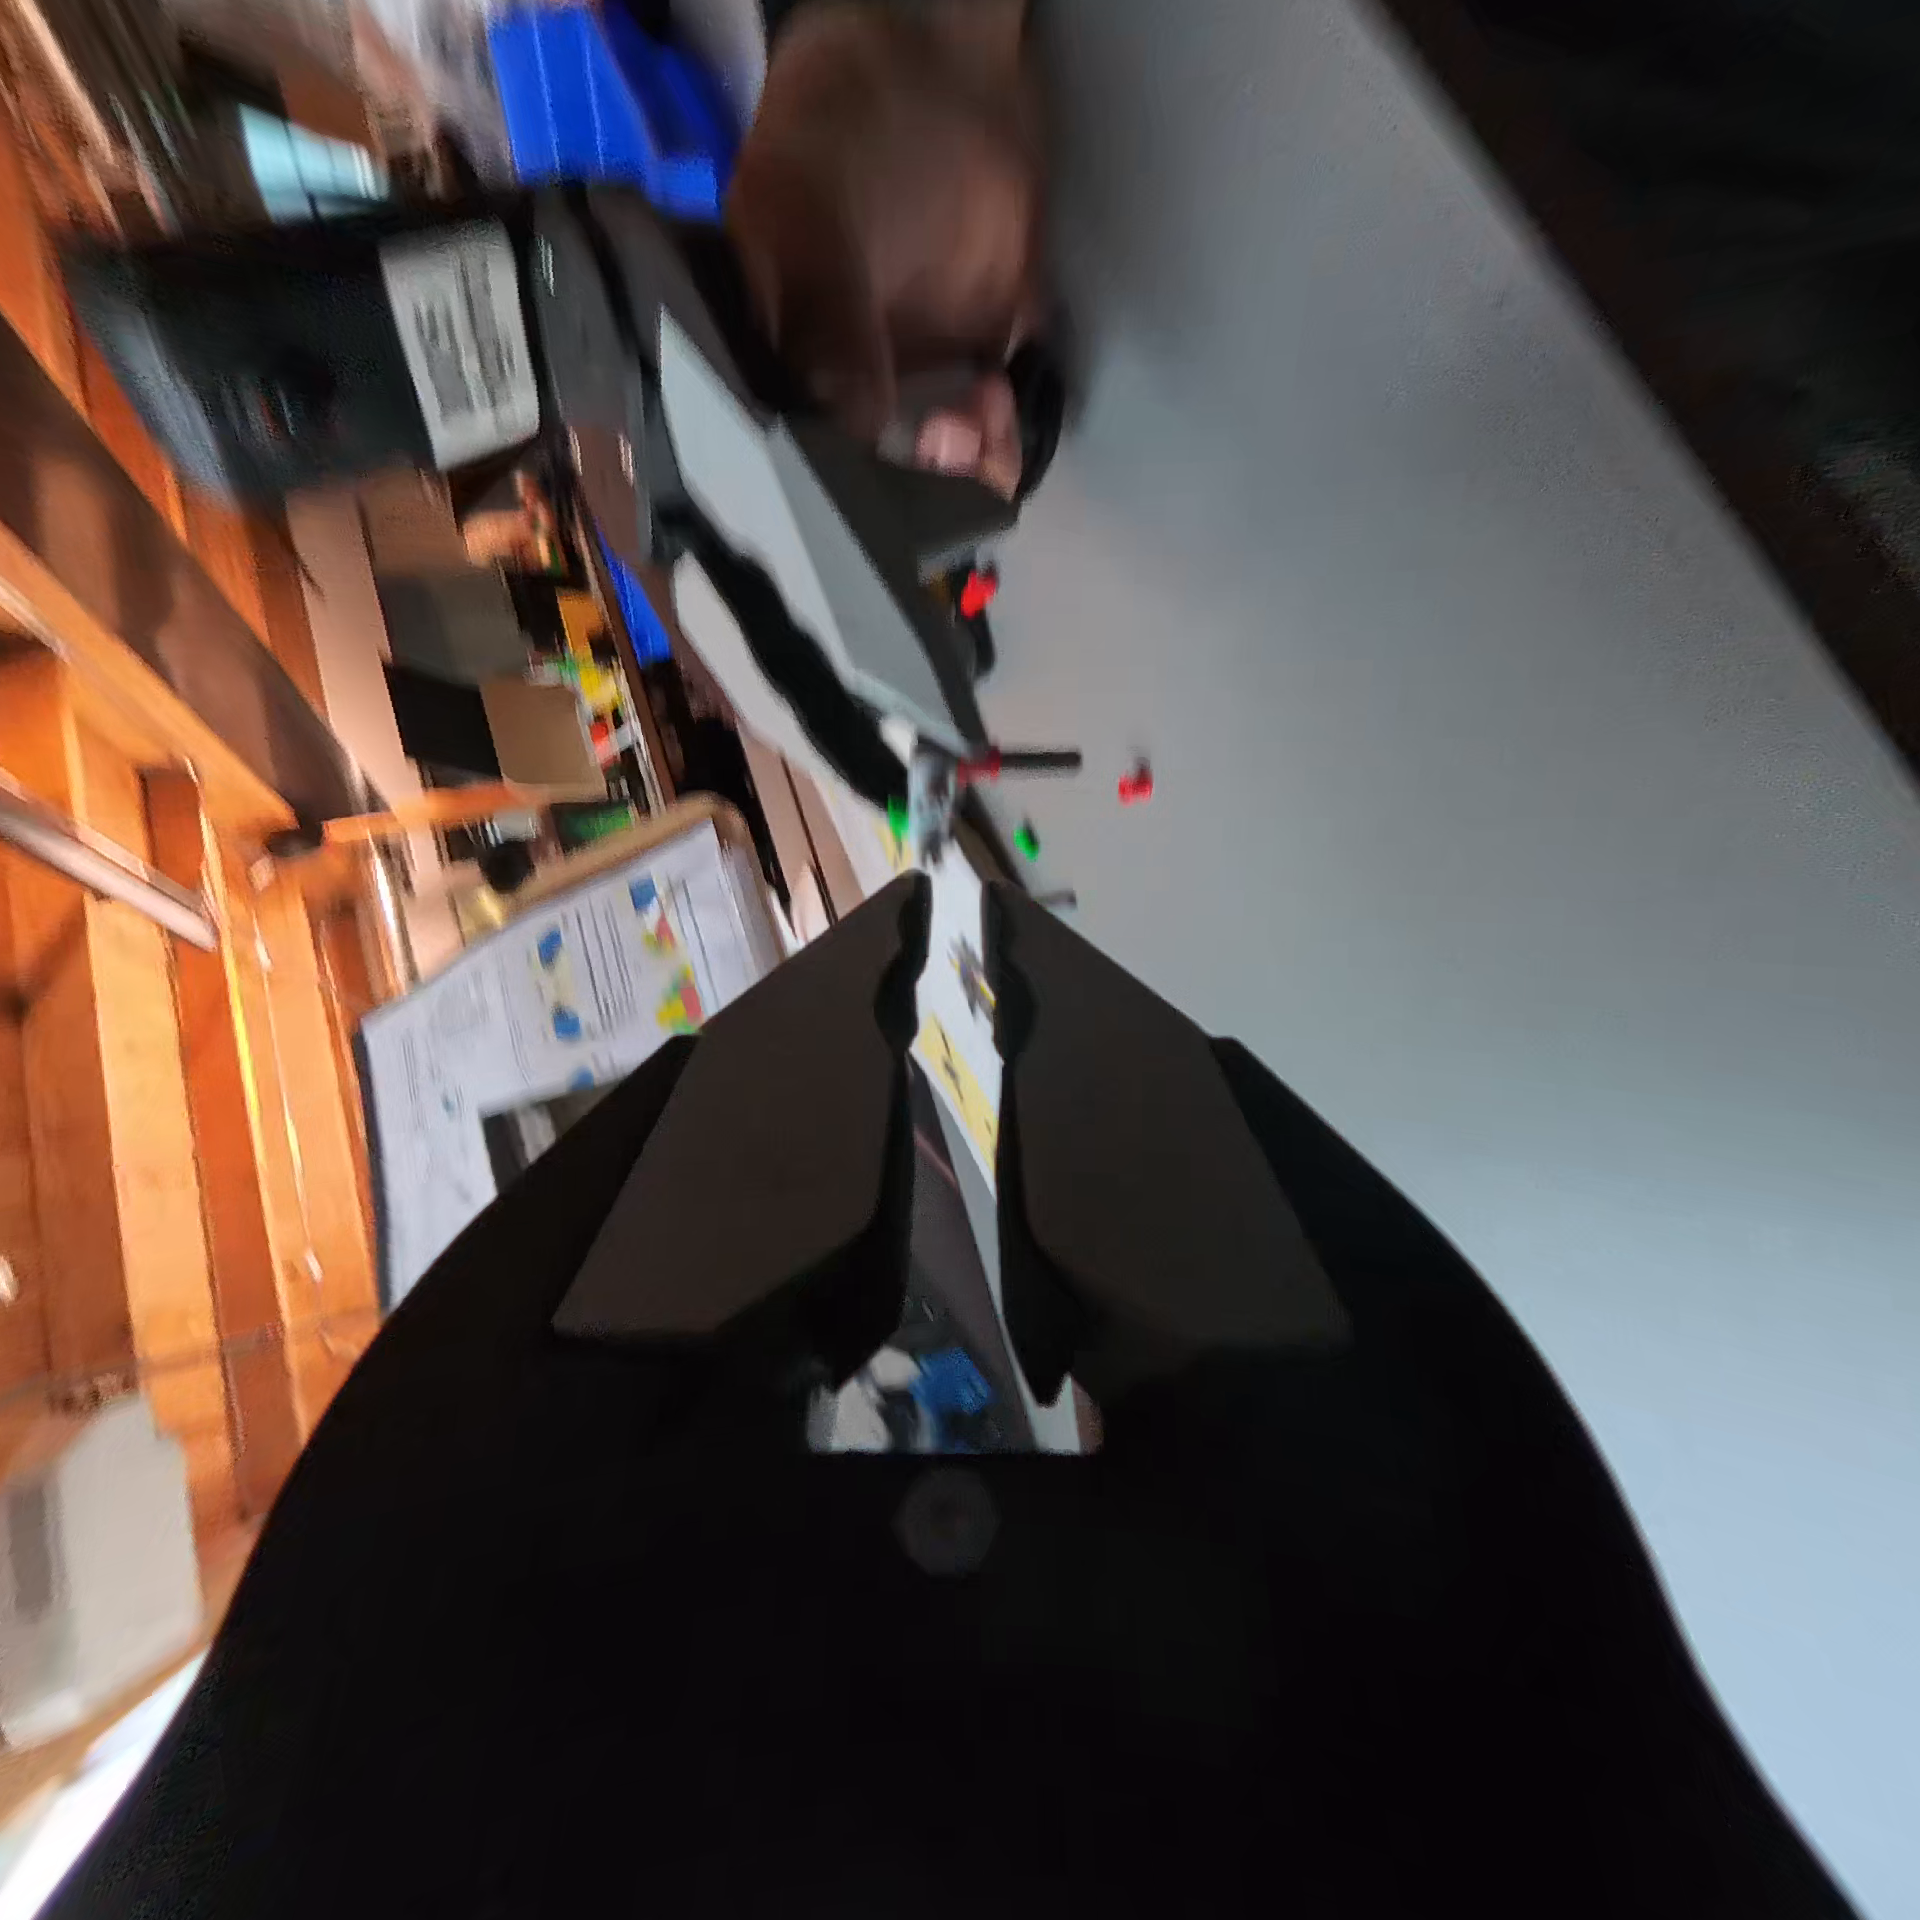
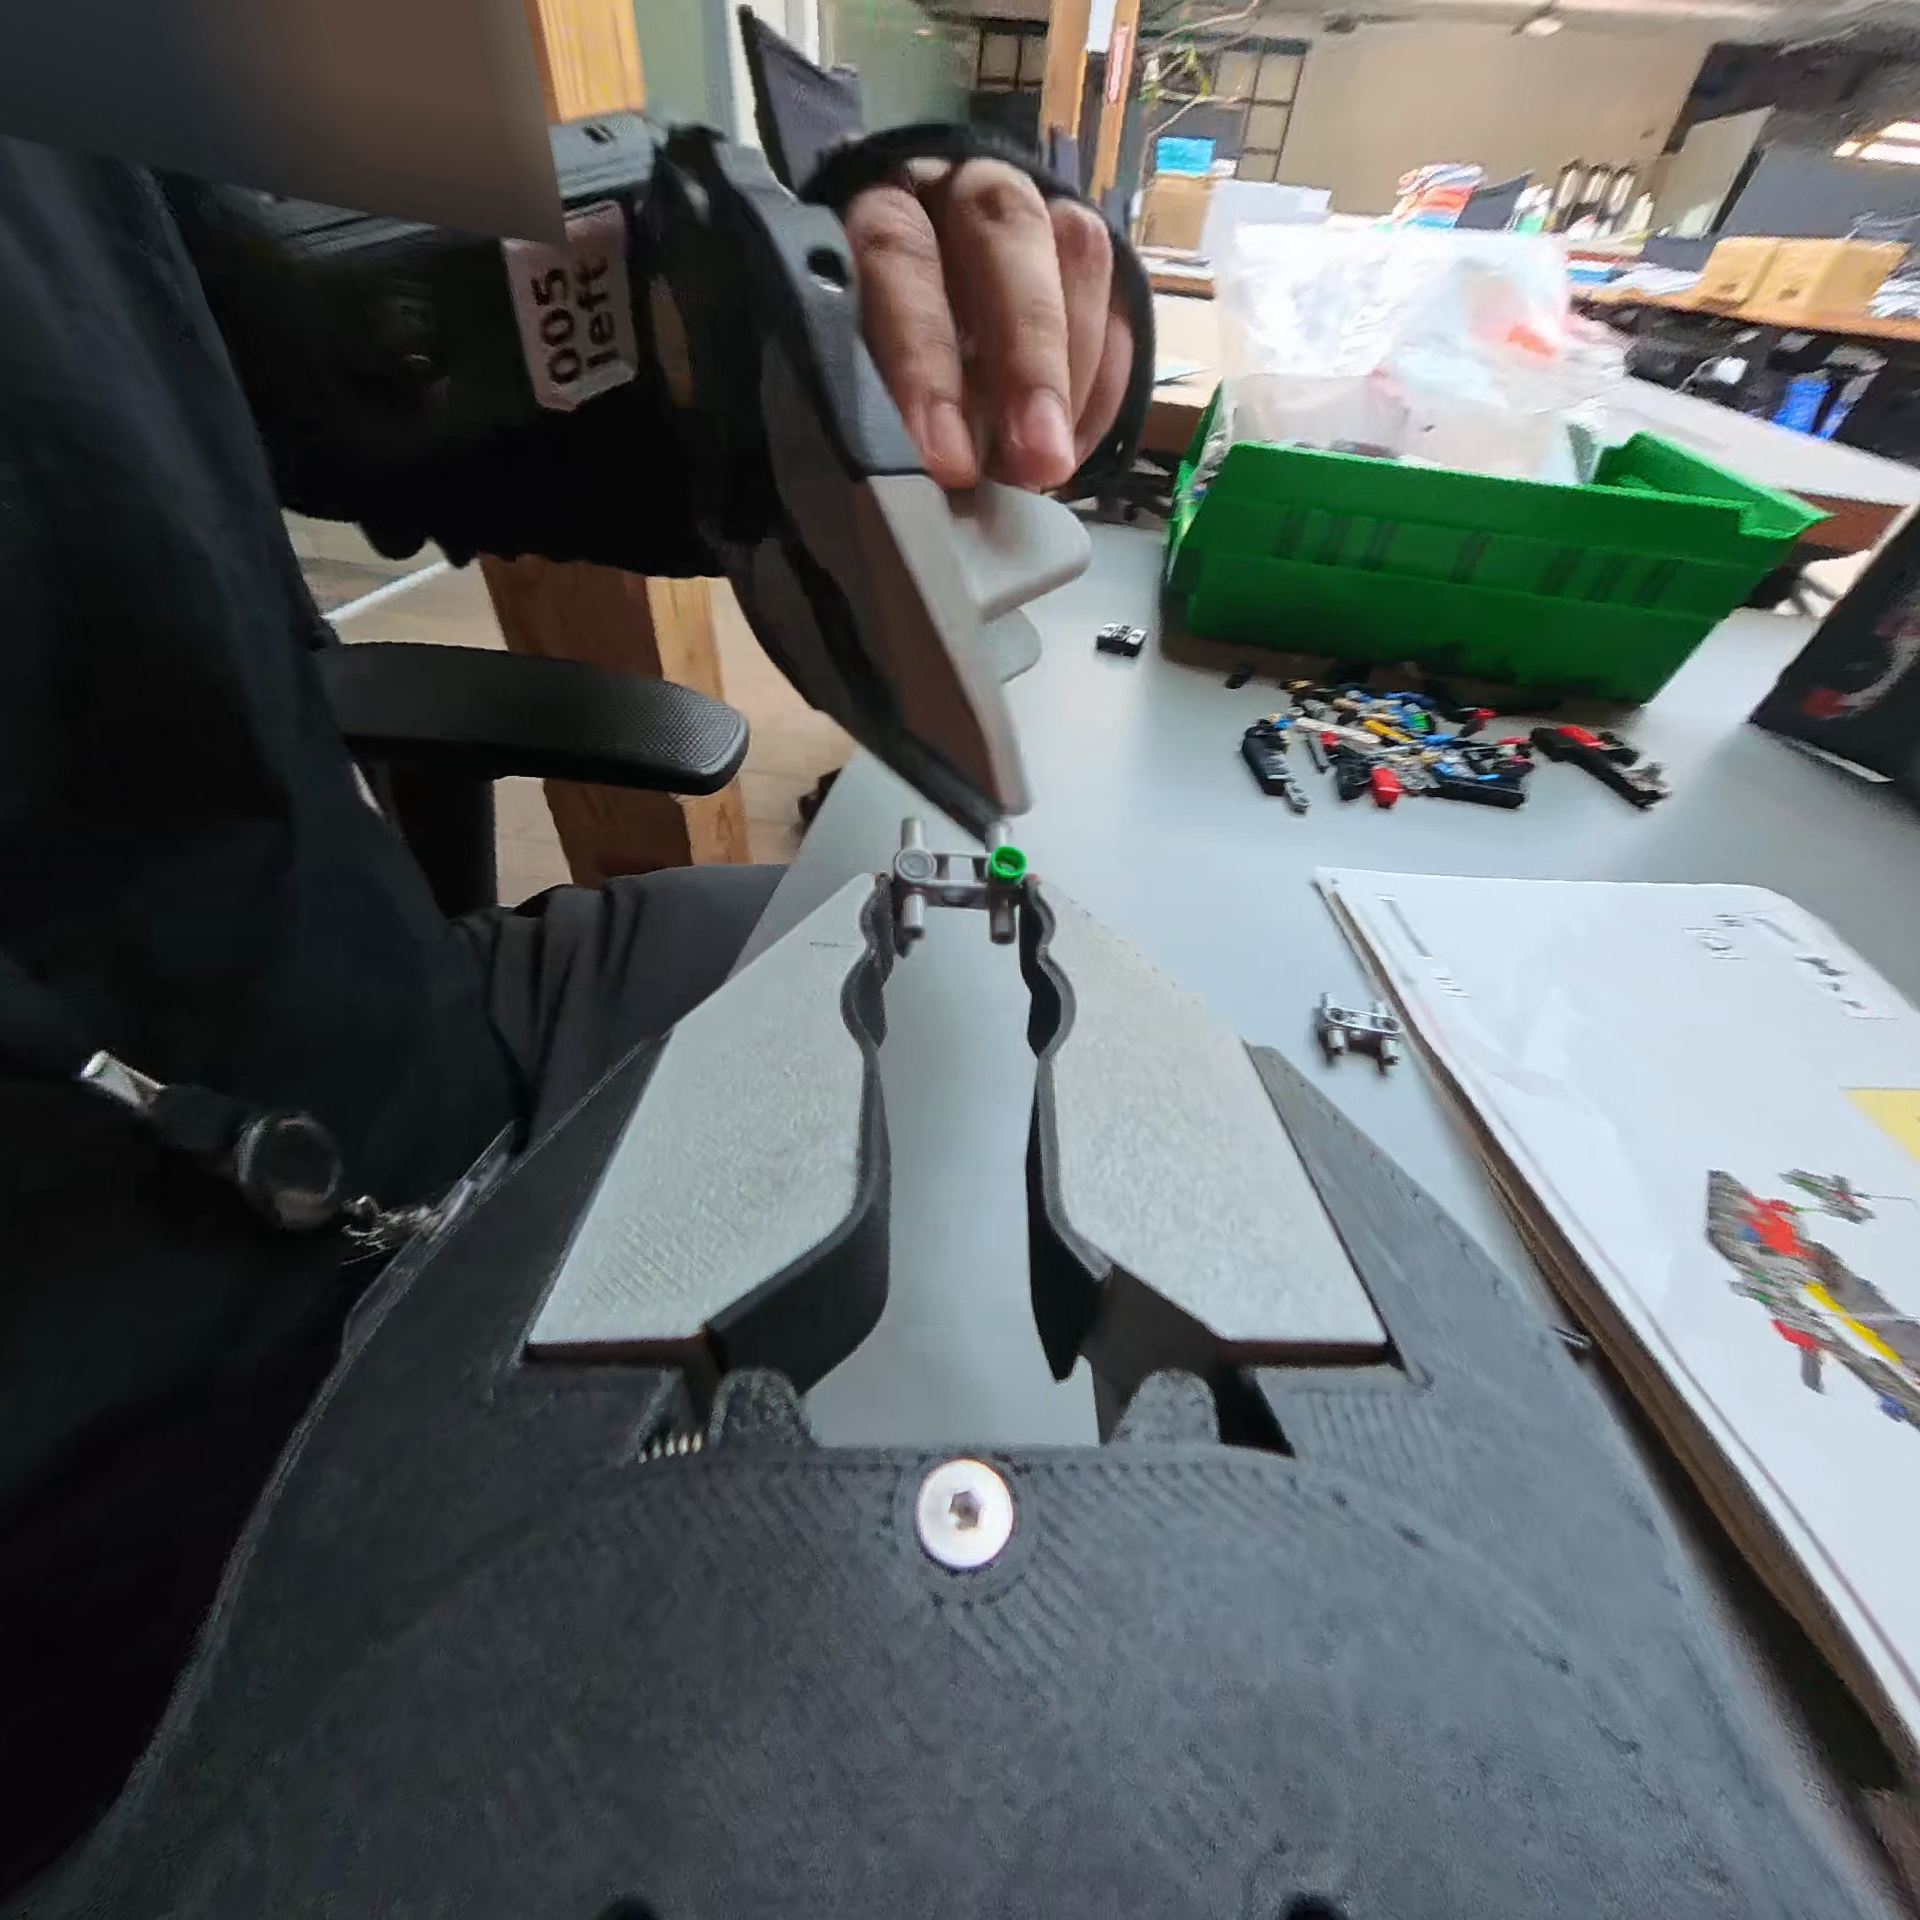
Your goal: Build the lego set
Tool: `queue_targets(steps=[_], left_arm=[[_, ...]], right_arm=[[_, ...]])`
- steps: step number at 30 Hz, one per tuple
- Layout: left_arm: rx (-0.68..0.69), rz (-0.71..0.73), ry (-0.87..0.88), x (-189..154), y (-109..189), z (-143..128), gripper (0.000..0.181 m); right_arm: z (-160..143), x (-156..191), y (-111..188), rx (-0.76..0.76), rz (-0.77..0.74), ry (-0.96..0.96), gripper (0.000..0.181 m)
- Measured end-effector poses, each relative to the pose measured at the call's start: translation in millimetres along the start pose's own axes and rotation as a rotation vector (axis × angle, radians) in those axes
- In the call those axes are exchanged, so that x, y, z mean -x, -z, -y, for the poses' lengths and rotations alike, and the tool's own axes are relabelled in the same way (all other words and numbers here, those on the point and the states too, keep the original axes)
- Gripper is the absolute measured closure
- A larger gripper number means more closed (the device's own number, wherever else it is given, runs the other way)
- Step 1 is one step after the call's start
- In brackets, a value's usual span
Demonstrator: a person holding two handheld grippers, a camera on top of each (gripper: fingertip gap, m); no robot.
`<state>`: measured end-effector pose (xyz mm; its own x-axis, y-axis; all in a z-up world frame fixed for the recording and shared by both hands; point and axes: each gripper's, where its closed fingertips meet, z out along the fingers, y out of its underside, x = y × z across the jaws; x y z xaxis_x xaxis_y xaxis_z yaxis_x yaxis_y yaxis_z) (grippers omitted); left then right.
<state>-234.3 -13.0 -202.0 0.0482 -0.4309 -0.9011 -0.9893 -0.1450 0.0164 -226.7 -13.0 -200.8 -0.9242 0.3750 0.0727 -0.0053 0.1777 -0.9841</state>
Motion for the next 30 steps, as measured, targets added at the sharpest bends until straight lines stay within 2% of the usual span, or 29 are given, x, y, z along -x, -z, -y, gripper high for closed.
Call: queue_targets(steps=[1, 3, 6, 9, 12, 15, 18, 23, 26, 30], left_arm=[[0.036, -0.002, 0.08, -1.6, 1.6, -13.6, 0.176], [0.018, -0.033, 0.307, -10.0, 5.2, -25.4, 0.167], [-0.093, -0.14, 0.643, -26.9, 4.9, -12.4, 0.15], [-0.092, -0.088, 0.865, -18.7, -6.5, -16.9, 0.152], [-0.289, -0.093, 1.077, 4.9, -6.3, 7.4, 0.156], [-0.305, -0.092, 1.154, 14.2, -10.3, 6.8, 0.158], [-0.343, -0.095, 1.206, 23.4, -12.9, 9.9, 0.177], [-0.385, -0.095, 1.275, 33.5, -13.4, 13.3, 0.178], [-0.455, -0.125, 1.336, 37.9, -11.1, 19.0, 0.171], [-0.436, -0.135, 1.397, 37.4, -13.9, 12.0, 0.179]], right_arm=[[1.6, -2.0, 1.3, -0.011, -0.012, 0.002, 0.159], [3.7, -6.0, 2.2, -0.025, -0.033, -0.007, 0.159], [10.8, -10.9, 4.2, -0.068, -0.078, 0.033, 0.159], [18.1, -13.8, 7.0, -0.126, -0.077, 0.006, 0.16], [25.0, -19.1, 12.4, -0.185, -0.082, -0.044, 0.16], [31.6, -21.4, 18.1, -0.242, -0.08, -0.072, 0.16], [34.6, -22.6, 19.6, -0.265, -0.077, -0.089, 0.16], [39.7, -23.6, 24.7, -0.303, -0.08, -0.089, 0.16], [40.8, -21.3, 23.3, -0.304, -0.07, -0.082, 0.16], [37.5, -23.9, 22.4, -0.283, -0.091, -0.08, 0.16]])
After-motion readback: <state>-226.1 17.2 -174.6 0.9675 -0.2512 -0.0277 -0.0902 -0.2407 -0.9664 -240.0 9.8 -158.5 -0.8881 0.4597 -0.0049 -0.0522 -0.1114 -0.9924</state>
